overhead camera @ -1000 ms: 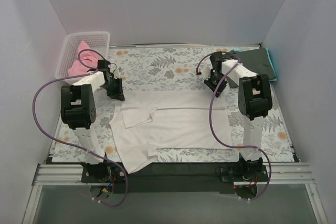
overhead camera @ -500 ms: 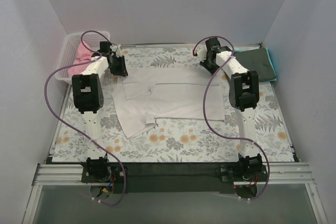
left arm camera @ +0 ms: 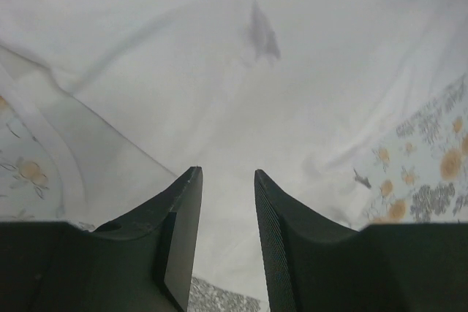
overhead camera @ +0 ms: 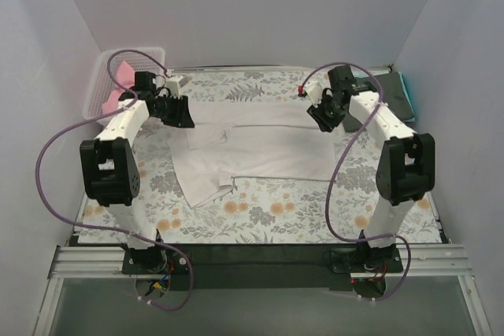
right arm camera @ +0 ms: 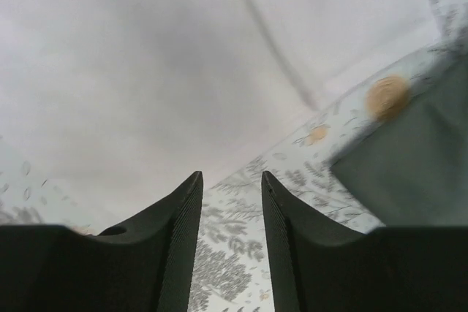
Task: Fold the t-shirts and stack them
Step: Fold the tshirt
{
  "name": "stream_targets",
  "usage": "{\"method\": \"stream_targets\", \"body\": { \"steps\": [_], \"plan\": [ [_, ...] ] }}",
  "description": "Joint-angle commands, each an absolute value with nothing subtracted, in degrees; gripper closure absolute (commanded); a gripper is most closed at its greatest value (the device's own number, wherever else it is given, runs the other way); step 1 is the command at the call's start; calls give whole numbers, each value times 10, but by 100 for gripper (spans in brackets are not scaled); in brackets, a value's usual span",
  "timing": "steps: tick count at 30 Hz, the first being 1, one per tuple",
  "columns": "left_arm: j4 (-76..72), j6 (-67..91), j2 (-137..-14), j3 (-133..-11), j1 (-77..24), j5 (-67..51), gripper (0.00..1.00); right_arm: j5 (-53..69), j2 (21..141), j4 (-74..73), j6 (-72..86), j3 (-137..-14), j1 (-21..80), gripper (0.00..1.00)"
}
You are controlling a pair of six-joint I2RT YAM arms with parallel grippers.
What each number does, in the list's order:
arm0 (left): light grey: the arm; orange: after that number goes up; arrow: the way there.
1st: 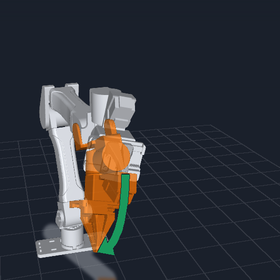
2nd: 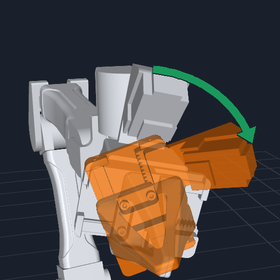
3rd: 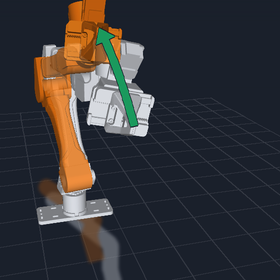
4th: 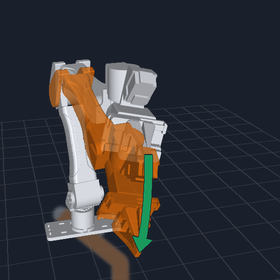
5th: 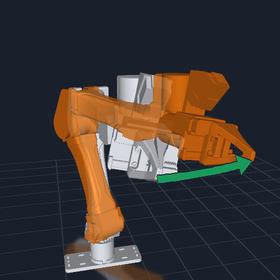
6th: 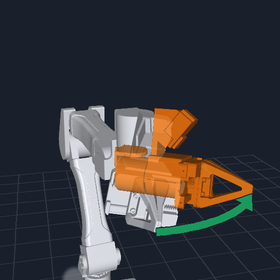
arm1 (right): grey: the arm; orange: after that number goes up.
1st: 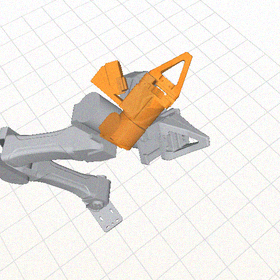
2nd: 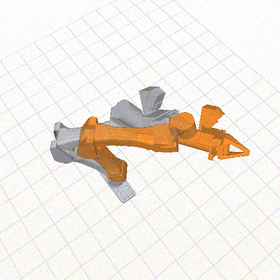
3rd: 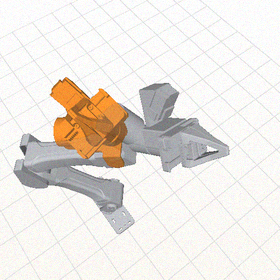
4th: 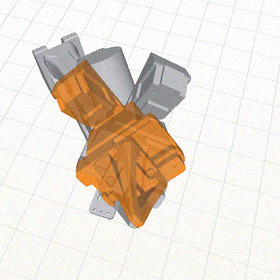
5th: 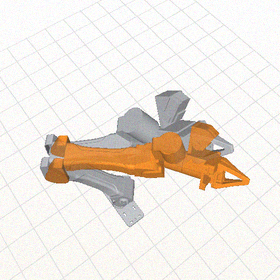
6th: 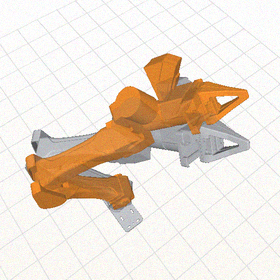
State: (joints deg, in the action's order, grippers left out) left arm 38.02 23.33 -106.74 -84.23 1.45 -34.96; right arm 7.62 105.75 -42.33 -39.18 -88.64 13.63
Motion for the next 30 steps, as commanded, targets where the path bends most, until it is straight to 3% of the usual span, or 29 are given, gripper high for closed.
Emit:
{"method": "stream_targets", "body": {
  "steps": [1,6,11,15,28,30],
  "plan": [
    [433,103,-969,-750,17,-403,66,127,999,-467,-435,-789,137,60],
    [490,-26,-855,-608,15,-389,64,110,922,-468,-469,-668,149,50],
    [469,-90,-809,-533,12,-339,62,96,899,-461,-473,-627,160,53],
    [454,-109,-809,-520,11,-316,62,77,885,-439,-461,-596,189,58],
    [448,-154,-839,-536,11,-306,60,-29,893,-332,-454,-502,218,57],
    [447,-170,-842,-534,11,-307,55,-33,899,-327,-453,-497,219,57]
  ]
}}
